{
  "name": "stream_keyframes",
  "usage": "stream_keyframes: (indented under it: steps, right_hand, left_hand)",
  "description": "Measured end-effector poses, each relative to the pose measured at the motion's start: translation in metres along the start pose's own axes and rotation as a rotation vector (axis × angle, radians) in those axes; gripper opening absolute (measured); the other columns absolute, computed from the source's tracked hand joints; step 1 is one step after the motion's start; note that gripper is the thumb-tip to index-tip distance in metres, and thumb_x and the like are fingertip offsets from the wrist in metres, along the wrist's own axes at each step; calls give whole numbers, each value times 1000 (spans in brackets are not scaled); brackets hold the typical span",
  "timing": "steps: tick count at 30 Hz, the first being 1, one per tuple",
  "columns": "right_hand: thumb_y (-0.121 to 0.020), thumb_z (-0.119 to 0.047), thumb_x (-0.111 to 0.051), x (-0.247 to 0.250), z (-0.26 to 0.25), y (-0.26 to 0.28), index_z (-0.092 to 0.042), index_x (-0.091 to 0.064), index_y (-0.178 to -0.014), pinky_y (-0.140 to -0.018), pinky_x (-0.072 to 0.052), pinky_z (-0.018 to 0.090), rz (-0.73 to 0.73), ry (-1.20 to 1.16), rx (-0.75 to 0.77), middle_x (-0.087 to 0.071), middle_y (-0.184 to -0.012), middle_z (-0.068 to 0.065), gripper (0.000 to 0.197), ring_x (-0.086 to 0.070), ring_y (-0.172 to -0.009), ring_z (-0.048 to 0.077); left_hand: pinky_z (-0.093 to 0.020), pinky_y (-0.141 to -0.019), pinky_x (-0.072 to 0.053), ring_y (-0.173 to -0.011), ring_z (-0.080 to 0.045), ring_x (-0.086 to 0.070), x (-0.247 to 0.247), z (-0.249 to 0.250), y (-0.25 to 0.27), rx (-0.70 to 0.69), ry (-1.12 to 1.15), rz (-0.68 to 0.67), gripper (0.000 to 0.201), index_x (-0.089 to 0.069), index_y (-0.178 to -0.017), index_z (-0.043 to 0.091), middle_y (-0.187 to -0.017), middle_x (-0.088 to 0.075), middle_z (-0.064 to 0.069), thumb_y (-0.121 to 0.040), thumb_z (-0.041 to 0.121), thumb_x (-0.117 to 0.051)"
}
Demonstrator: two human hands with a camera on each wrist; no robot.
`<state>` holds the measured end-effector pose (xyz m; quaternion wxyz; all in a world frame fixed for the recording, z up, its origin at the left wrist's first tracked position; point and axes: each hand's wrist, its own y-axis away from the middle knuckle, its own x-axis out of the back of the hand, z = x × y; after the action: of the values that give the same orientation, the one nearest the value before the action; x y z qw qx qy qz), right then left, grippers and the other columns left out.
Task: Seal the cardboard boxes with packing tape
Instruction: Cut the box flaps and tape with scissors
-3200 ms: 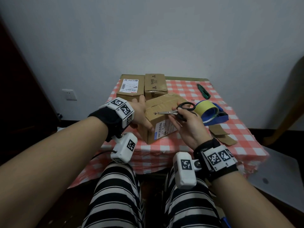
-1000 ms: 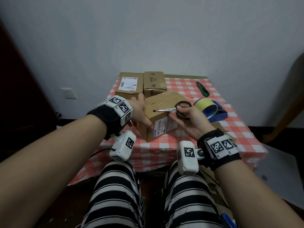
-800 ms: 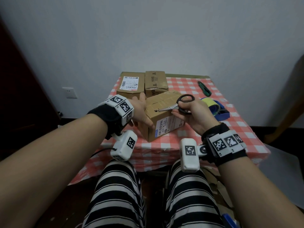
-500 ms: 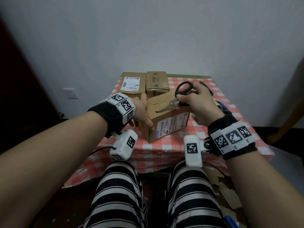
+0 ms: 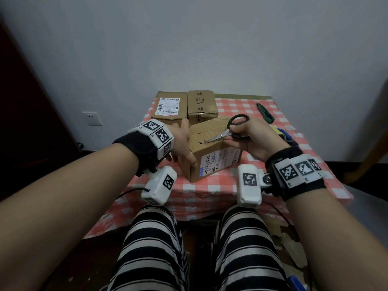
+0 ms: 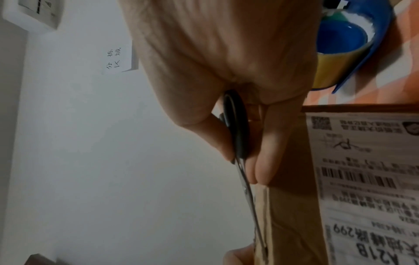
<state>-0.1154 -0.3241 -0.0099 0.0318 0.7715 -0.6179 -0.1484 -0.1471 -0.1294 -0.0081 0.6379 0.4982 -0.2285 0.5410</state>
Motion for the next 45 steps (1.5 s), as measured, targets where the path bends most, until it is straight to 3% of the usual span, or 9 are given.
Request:
stream_keyframes:
  steps: [7, 19, 27, 30, 34, 37, 40, 42, 45]
  right_hand:
    - [-93, 9, -47, -1, 11, 5, -1, -54, -85, -57, -61, 30, 73, -106, -73, -56, -78, 16, 15, -65, -66, 24]
    - [-93, 8, -49, 3, 22, 8, -3, -57, -96, -64, -62, 34, 73, -286, -164, -59, -88, 17, 14, -67, -74, 24]
    - [-91, 8, -52, 7, 23, 9, 3, -57, -107, -56, -61, 33, 79, -385, -199, -64, -86, 19, 18, -69, -74, 27]
    - [-91, 9, -51, 9, 21, 11, 5, -58, -99, -58, -61, 33, 92, -378, -185, -63, -85, 19, 11, -67, -76, 27]
    - [-92, 8, -50, 16, 23, 11, 4, -57, -95, -60, -62, 35, 117, -449, -163, -62, -86, 19, 9, -66, -76, 26]
    - [-91, 3, -52, 23, 26, 8, -2, -57, -103, -66, -62, 41, 112, -409, -172, -64, -88, 14, 14, -68, -80, 25]
    - [-91, 0, -52, 24, 26, 8, -5, -58, -100, -71, -60, 52, 75, -388, -211, -64, -89, 12, 12, -70, -92, 33]
    - [-93, 2, -50, 21, 25, 9, -3, -56, -101, -80, -53, 61, 48, -433, -187, -64, -88, 14, 11, -66, -103, 42]
    - [-95, 3, -48, 15, 22, 8, 0, -54, -102, -97, -42, 66, 16, -528, -101, -62, -84, 14, 9, -63, -108, 46]
  left_hand:
    - [-47, -69, -61, -82, -32, -70, -1, 0, 0, 4, 0, 9, 97, -24, -127, 25, -123, -39, -10, -57, 27, -91]
    - [-46, -69, -61, -85, -33, -69, -2, 1, 3, 9, -10, 19, 96, -24, -127, 24, -124, -38, -11, -57, 28, -91]
    - [-45, -69, -61, -92, -30, -65, -3, 0, 7, 8, -1, 36, 100, -22, -130, 25, -126, -36, -10, -58, 33, -90]
    - [-43, -71, -61, -94, -26, -64, -2, 1, 9, 12, 1, 30, 110, -21, -134, 24, -126, -39, -9, -51, 45, -90]
    - [-42, -84, -58, -101, -25, -63, 9, 4, 16, 15, -47, -36, 144, -22, -140, 21, -125, -53, -9, -19, 80, -73]
    - [-42, -91, -54, -107, -29, -60, 18, 4, 20, -13, -36, -12, 114, -48, -127, 12, -125, -59, -8, -42, 86, -60]
    - [-36, -92, -51, -104, -21, -59, 20, 0, 12, -9, 152, 57, 61, -60, -112, 13, -117, -63, -7, -82, 66, -55]
    - [-37, -89, -54, -94, -21, -62, 22, -2, 9, 14, 250, 77, 40, -61, -107, 10, -112, -65, -12, -90, 46, -60]
    - [-33, -68, -60, -69, -24, -69, 25, -2, 14, 93, 341, 5, 33, -60, -102, 3, -83, -69, -15, -88, 31, -68]
